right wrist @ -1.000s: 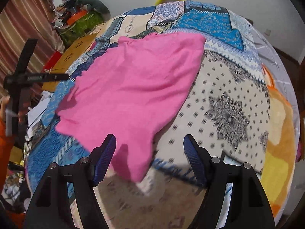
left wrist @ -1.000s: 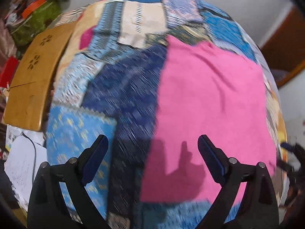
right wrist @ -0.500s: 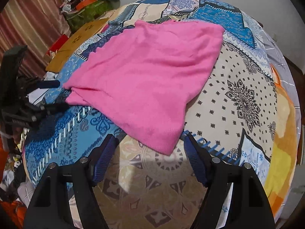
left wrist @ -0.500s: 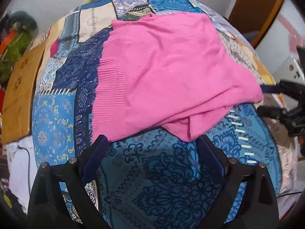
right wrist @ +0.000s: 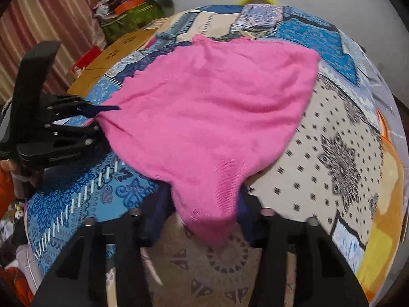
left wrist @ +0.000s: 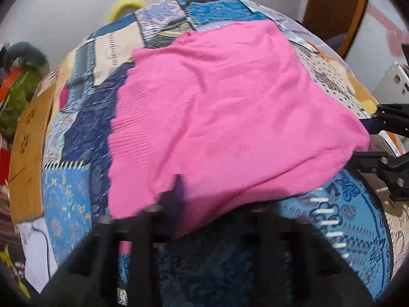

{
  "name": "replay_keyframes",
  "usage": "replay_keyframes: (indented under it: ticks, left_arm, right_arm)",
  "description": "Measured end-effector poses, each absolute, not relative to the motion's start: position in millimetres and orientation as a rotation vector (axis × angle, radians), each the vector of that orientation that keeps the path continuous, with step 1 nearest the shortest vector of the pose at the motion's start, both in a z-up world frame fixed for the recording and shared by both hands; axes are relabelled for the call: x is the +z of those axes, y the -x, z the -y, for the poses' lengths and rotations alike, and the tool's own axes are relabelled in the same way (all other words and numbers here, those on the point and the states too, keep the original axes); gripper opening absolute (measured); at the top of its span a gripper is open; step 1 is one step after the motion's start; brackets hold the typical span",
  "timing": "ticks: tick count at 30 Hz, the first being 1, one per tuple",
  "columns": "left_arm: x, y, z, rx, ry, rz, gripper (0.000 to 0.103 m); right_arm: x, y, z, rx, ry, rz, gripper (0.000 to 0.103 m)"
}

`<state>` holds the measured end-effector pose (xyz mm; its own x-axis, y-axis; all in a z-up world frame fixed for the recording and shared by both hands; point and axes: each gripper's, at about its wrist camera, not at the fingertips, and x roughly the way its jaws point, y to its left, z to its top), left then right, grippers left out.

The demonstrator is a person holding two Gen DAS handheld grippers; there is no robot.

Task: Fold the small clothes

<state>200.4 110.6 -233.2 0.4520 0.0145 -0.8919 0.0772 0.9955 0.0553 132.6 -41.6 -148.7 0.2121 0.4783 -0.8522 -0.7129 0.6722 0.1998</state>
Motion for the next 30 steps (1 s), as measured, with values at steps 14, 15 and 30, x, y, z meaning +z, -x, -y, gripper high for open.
replay_keyframes:
  ticks: [14,15,30]
  left_arm:
    - [-164,-251,-114,0.005,-0.112,-0.976,0.008]
    - [-157,-256,-114,0.007,-0.112,-0.963,0.008]
    - [-147,-404,-146,0.018,-0.079,-0.967,0.008]
  right_arm:
    - [-102,-156,38,0.819,0.265,-0.920,0.012]
    - [-96,-161,39,0.813,0.258,-0.905,0.012]
    - [-77,-283,18,0.717,0.233,-0.859,0.011]
